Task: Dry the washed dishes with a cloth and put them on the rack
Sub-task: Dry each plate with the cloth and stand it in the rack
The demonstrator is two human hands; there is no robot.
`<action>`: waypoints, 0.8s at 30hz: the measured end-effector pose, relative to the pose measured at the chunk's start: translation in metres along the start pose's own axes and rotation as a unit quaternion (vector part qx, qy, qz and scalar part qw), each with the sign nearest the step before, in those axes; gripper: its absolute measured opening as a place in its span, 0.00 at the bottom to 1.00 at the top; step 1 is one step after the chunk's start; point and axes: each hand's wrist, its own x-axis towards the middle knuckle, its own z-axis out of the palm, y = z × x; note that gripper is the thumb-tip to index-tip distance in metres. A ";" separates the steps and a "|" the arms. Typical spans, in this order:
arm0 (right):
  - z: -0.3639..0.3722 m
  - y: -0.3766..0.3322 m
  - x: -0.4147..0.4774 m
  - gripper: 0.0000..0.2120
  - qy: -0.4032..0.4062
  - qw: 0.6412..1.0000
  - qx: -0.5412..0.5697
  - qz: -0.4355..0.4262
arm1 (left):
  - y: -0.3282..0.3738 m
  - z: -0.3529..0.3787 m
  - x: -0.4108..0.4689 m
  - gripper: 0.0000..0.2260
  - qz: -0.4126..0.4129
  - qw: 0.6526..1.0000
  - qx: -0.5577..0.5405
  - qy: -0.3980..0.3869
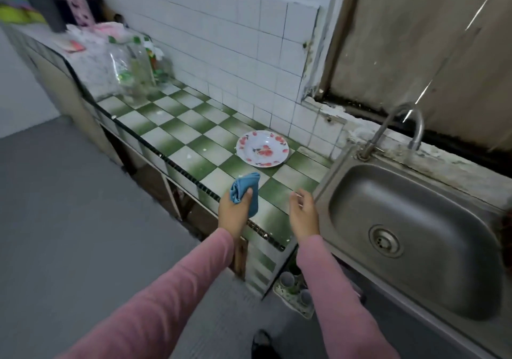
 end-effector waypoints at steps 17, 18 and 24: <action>0.121 -0.001 0.225 0.21 0.038 0.942 0.212 0.257 | -0.019 -0.017 0.253 0.15 -0.049 0.997 0.067 -0.001; 0.125 -0.002 0.236 0.23 0.041 0.935 0.225 0.271 | -0.019 -0.016 0.266 0.15 -0.048 0.996 0.070 -0.001; 0.146 0.003 0.276 0.29 0.070 0.895 0.259 0.358 | -0.019 -0.016 0.333 0.13 -0.058 0.992 0.113 -0.020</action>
